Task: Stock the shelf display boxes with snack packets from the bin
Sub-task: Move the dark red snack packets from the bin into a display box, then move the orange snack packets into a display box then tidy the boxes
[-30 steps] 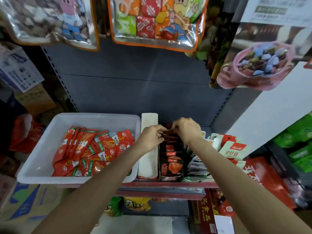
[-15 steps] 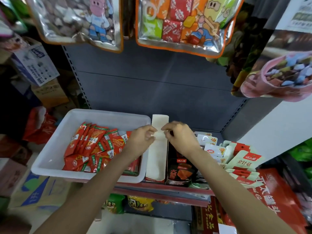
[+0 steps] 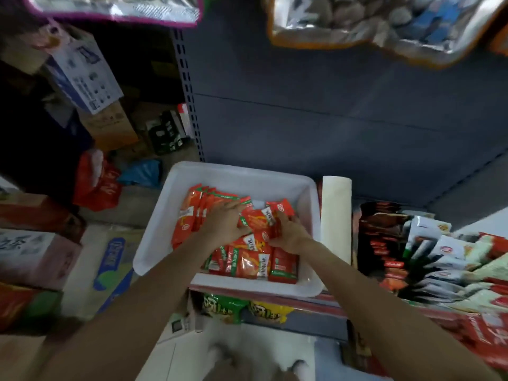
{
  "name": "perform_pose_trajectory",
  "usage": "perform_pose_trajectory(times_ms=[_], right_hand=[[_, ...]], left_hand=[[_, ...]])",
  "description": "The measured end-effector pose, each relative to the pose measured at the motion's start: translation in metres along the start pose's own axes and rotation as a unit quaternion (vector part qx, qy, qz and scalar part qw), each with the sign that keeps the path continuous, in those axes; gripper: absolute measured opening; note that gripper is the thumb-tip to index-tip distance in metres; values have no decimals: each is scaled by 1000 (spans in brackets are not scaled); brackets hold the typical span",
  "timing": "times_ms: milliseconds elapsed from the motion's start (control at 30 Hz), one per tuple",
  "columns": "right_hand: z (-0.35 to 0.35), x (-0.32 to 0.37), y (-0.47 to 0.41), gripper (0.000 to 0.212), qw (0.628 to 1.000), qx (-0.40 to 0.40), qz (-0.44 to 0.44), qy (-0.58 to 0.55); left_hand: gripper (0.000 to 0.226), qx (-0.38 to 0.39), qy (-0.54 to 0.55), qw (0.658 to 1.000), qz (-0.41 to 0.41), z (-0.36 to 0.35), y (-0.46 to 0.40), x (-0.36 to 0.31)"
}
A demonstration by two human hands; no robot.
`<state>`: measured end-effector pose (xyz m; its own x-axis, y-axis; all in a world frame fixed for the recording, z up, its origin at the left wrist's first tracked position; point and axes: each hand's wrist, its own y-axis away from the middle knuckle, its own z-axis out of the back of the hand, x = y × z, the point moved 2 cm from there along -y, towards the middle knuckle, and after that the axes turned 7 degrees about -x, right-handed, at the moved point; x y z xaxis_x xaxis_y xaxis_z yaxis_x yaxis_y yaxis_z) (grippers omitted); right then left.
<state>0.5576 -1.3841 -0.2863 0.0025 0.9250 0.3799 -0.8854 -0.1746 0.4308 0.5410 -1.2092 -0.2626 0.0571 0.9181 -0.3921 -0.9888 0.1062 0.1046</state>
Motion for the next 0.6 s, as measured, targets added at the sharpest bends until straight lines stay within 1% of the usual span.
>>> perform_pose_trajectory(times_ms=[33,100,167,200,267,300,367,433,467,533,600], right_hand=[[-7,-1,-3,93,1000,10,-12,-1],[-17,-3,-7,95,1000,2,-20,6],[-21,-4,-9,94,999,-20,-28,13],[-22,-3,-10,93,999,-23,-32,16],[-21,-2,-11,90,999,-24,-41,7],[-17,0,-9,88,999,-35,-41,-9],[-4,3,-8,81,993,-92,-36,-65],[16,7,-3,73,976,-172,-5,-131],[28,9,0,71,966,-199,16,-166],[51,13,7,70,939,-229,47,-251],[72,12,13,69,906,-256,45,-335]], left_hand=[[65,18,-10,1000,-14,-6,-7,1],[60,52,-1,998,-20,-18,-18,-2],[57,70,8,998,-2,-29,-24,-4],[53,63,6,998,9,-33,-26,-5],[37,4,8,1000,21,-33,-29,-7],[29,-32,27,999,25,-31,-29,-8],[25,-90,86,992,33,-19,-28,-9],[23,-137,141,980,39,-3,-25,-6],[21,-149,169,973,41,5,-23,-4],[17,-153,237,959,35,17,-20,-5],[15,-145,300,942,36,25,-19,-11]])
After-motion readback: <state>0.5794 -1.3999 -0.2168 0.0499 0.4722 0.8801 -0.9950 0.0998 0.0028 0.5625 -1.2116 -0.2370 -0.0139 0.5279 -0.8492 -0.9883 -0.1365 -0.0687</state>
